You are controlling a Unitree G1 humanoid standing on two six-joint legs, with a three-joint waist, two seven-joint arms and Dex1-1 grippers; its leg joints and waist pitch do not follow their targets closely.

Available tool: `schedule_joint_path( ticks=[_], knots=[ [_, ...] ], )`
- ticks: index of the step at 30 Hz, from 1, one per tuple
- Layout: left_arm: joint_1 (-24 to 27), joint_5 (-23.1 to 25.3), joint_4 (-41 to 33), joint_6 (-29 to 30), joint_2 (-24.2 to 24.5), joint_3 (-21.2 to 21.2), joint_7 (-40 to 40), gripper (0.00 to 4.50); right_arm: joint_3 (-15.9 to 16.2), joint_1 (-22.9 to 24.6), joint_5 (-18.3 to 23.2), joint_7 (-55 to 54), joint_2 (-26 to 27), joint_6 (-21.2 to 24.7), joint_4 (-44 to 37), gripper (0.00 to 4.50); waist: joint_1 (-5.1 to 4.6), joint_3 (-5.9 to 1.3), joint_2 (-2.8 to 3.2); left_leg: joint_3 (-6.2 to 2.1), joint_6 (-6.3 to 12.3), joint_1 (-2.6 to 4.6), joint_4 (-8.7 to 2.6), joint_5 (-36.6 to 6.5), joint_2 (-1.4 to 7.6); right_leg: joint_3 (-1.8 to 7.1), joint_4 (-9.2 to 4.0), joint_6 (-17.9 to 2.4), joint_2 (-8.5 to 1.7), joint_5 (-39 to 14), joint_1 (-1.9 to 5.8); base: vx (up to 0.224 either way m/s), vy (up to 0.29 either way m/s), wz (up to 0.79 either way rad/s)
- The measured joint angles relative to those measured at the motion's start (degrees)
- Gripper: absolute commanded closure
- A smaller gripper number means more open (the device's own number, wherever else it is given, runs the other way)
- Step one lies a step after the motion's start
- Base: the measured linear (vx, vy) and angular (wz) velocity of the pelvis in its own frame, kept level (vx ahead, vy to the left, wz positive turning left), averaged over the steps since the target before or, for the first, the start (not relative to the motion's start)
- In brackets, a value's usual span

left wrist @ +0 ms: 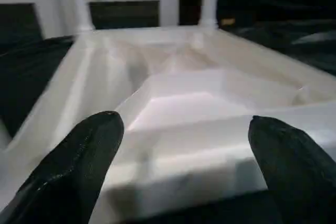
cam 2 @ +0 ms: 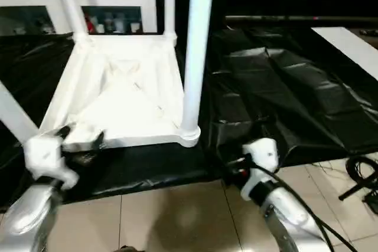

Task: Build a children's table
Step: Rotate leg to tighten, then flip table

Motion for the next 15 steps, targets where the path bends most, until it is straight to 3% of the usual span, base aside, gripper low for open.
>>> schedule_joint_path(
  ticks=[4,7,9,10,12,13,15],
  knots=[
    [1.45,-0.54,-2.05,-0.53,-0.72,0.06,1.29,0.02,0.94,-3.16,-0.04,0.49,0.49,-0.26,1.7,1.35,1.45,0.15,-0.3,0.09,0.0,0.59,-0.04,0.0,0.01,0.07,0.02,-0.1,-0.02,0.12,0.12,0.0,0.0,0.0],
    [0.47,-0.78,-2.16,-1.26,-0.76,0.06,2.19,0.02,1.8,-3.5,-0.04,0.45,1.28,-0.28,1.7,1.35,2.58,0.07,-0.44,0.33,-0.01,0.61,-0.14,0.01,0.01,0.23,0.01,-0.17,-0.04,0.51,0.11,0.0,0.0,0.0],
    [0.07,-0.77,-2.29,-1.24,-0.92,0.0,2.48,0.02,3.03,-3.4,-1.31,0.7,1.03,-1.69,1.76,1.35,2.81,0.04,-0.47,0.67,-0.07,0.63,-0.14,0.05,0.0,0.37,-0.03,0.1,-0.22,1.37,0.08,0.0,0.0,0.0],
    [-0.21,-0.71,-2.56,-1.24,-0.98,-0.2,2.44,0.02,3.55,-3.3,-1.89,1.14,0.96,-2.47,1.82,1.35,2.89,-0.12,-0.34,-0.3,-0.05,-0.33,-0.12,0.07,-0.62,-0.67,-0.01,0.03,-0.68,1.87,0.51,0.0,0.0,0.0],
    [-0.44,-0.22,-3.36,-1.27,-1.04,-1.15,2.45,0.02,4.17,-3.25,-2.12,2.09,0.83,-2.92,2.24,1.35,2.09,-0.1,-0.11,-2.73,-0.28,-0.7,-0.1,0.25,-1.26,-1.68,-0.45,-0.25,-0.4,1.75,0.98,0.068,-0.036,0.42],
    [-0.34,-0.04,-3.49,-1.27,-1.24,-1.28,2.58,0.02,4.3,-3.25,-2.11,2.46,0.97,-2.96,2.34,1.35,1.4,0.15,0.38,-5.36,-0.66,-0.71,-0.08,0.52,-2.25,-1.43,0.13,-1.02,0.23,1.08,1.2,0.071,-0.049,0.52],
    [-0.18,0.02,-3.64,-1.26,-1.12,-0.96,3.1,0.02,4.44,-3.21,-1.55,3.04,1.18,-3.01,2.32,1.35,1.06,0.24,0.56,-9.02,-1.41,-0.6,-0.09,0.99,-3.32,0.38,2.88,-3.82,1.75,-0.8,1.28,0.064,-0.112,0.51]
  ],
)
